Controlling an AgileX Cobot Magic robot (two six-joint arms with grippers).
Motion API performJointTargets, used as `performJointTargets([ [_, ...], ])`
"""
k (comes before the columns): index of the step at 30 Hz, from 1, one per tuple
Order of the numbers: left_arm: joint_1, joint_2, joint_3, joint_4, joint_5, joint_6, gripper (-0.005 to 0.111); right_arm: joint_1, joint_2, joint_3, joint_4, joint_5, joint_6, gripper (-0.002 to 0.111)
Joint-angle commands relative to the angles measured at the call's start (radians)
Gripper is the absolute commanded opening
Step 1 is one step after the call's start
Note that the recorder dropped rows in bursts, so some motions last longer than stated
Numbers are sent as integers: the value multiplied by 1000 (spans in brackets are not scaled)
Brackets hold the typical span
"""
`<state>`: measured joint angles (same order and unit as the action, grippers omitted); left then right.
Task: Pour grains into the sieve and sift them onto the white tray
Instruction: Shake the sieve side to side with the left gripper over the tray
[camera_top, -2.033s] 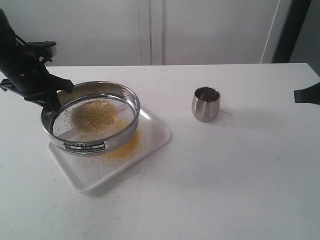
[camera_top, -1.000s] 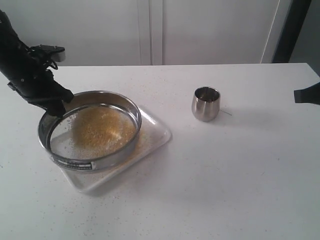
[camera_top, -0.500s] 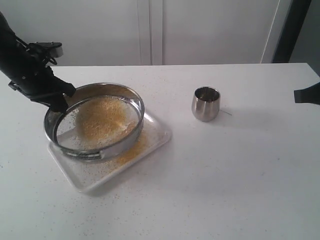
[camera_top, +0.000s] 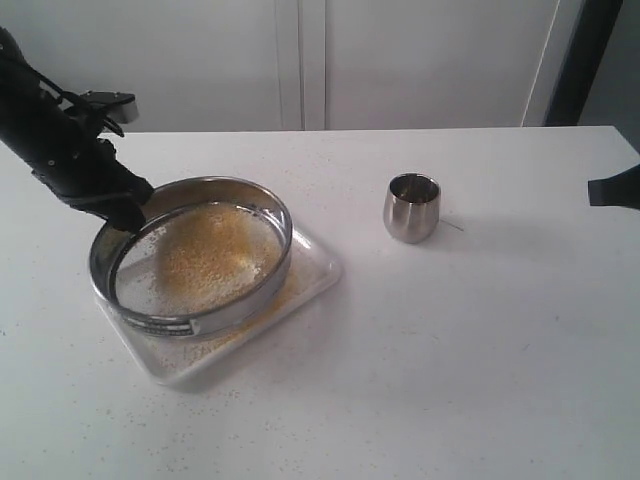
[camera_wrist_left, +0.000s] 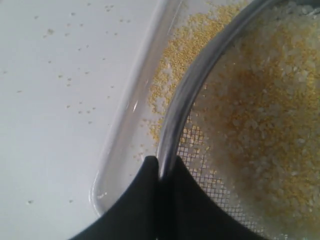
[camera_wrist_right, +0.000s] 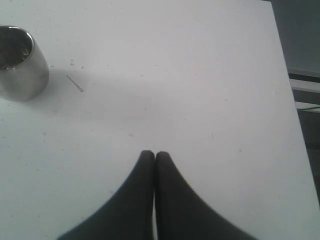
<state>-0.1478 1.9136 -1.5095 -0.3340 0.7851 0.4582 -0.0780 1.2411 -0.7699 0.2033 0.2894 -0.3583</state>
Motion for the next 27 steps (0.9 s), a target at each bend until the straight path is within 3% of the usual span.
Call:
performJointTargets([
  [1,1,-11,-3,11,76,122,0,0,-7,6,3,-7,-5,0],
  [5,6,-7,-3,-111,38,-233,0,0,-7,6,3,-7,-5,0],
  [8,6,-5,-3,-124,46,-129,0,0,-7,6,3,-7,-5,0],
  [10,6,-5,-3,-26,46,-52,0,0,-7,6,3,-7,-5,0],
  [12,6,2,-3,67,42,-195,0,0,-7,6,3,-7,-5,0],
  [17,6,9,-3,46,37,-324,0,0,-7,6,3,-7,-5,0],
  [22,7,11,-3,33,13,-223,0,0,-7,6,3,-7,-5,0],
  [25,45,11,-3,7,-41,-415,0,0,-7,6,3,-7,-5,0],
  [27,39,11,-3,-63,-52,-345,0,0,-7,6,3,-7,-5,0],
])
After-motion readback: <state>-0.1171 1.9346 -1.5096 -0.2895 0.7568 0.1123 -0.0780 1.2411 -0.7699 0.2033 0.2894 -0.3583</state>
